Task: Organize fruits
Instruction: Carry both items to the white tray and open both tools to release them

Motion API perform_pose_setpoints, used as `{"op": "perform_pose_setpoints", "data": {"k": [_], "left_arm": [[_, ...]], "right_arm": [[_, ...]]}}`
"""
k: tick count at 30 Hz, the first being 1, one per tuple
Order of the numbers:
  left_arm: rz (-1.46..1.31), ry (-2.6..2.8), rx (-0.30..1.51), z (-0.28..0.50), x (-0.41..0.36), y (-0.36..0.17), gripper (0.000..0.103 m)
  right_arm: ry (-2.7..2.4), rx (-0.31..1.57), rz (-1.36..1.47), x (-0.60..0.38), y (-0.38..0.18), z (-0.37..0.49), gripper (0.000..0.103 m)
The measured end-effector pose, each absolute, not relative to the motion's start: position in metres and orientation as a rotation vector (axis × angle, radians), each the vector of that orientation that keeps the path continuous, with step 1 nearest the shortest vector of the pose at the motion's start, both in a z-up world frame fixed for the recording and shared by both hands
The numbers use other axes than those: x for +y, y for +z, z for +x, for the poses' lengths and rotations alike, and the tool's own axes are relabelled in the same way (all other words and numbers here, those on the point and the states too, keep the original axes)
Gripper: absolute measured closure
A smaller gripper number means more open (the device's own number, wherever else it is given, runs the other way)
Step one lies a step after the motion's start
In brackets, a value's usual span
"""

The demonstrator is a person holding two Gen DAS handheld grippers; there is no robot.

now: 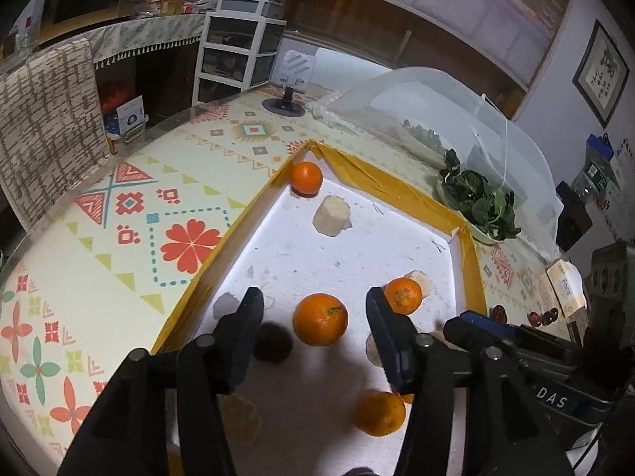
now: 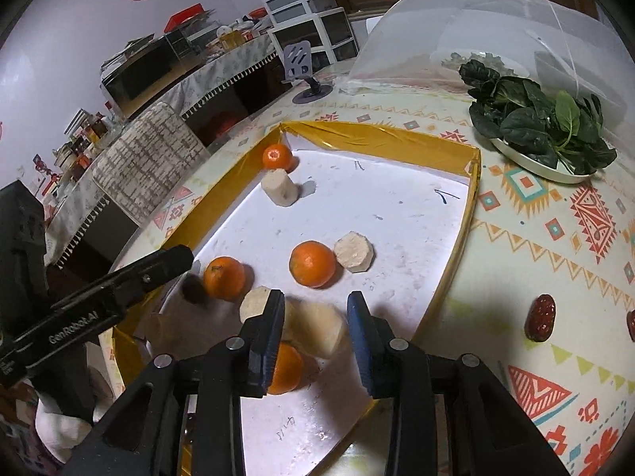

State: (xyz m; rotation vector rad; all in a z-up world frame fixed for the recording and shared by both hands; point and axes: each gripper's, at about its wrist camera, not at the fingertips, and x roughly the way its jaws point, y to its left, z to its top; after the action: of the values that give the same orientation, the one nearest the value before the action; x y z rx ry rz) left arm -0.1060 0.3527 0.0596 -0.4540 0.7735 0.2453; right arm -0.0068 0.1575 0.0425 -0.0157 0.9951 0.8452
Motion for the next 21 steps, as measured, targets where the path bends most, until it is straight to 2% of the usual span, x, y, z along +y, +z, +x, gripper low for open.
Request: {"op": "perform_pose_setpoints", "data": {"k": [4,6,9,13,21], "left_arm": [[-0.459,0.270,0.743,-0.116,0.351,0.072,0.035],[-0.453,0.296,0.725,-0.121,0.348,0.080,0.018],[-0.459,0.316,0.663,-0.133,0.340,0.100,0.008],[-0.506,0.210,0.601,-0.145,0.320,0.116,0.008],[-0.402,0.148,0.532,-0.150,0.252,0.140,0.008]], "right_arm": [[0.847,0.978,0.015,0.150,0.049,-0.009,0.057],[0.844,0.956,0.028,0.140,0.057,-0.012,0.055],[0.831,0.922,0.038,0.126,0.066,-0.018,0.049],[0.809,0.889,0.066,0.096,0.075,-0.025,0.046],[0.636,0.850,0.143,-0.020,0.074,-0.023,0.042]]}}
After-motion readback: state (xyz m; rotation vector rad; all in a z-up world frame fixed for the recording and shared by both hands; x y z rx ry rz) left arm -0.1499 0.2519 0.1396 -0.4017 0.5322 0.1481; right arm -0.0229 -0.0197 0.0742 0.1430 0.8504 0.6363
